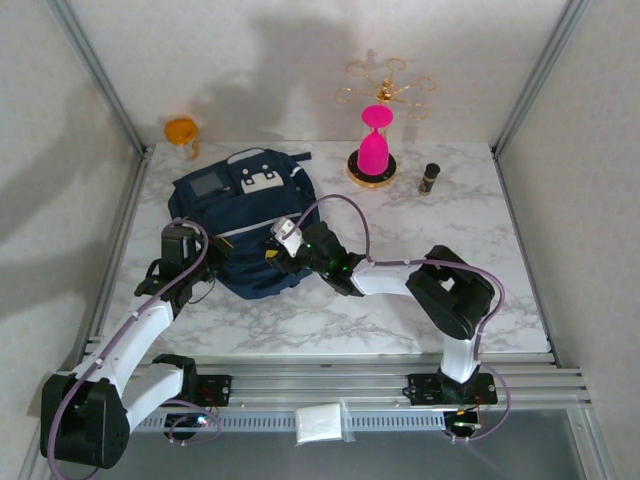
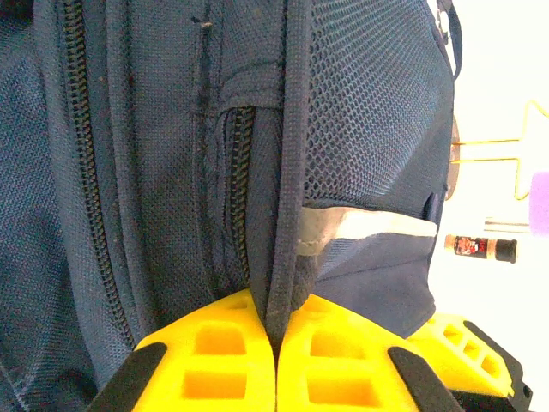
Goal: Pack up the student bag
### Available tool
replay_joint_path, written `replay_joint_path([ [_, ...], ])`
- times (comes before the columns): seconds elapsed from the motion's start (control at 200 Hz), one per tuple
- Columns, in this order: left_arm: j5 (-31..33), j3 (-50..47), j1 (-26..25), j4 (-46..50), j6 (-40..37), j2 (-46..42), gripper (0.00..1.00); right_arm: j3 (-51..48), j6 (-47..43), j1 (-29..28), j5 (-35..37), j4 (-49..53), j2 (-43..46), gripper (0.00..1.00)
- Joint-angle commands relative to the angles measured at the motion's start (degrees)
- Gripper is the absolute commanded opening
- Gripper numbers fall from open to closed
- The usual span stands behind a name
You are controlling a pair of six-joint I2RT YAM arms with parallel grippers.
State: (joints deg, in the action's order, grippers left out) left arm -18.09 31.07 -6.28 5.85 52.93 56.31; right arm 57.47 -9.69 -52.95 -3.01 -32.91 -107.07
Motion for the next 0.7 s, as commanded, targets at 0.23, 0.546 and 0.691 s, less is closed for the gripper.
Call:
replay_joint_path([
  [0.23, -1.4, 1.2, -0.2, -4.3, 1.4, -1.7, 0.00, 3.0, -2.7, -1.9, 9.3, -6.2, -4.8, 0.31],
  [0.546, 0.2, 1.9, -0.1, -2.8, 1.0, -2.6, 0.00, -1.3, -2.5, -1.9, 10.5, -5.1, -0.3, 0.00],
  [0.691, 0.1, 2.2, -0.1, -2.4, 0.6, -2.9, 0.00, -3.6, -0.4, -1.9, 12.8, -3.1, 2.1, 0.00],
])
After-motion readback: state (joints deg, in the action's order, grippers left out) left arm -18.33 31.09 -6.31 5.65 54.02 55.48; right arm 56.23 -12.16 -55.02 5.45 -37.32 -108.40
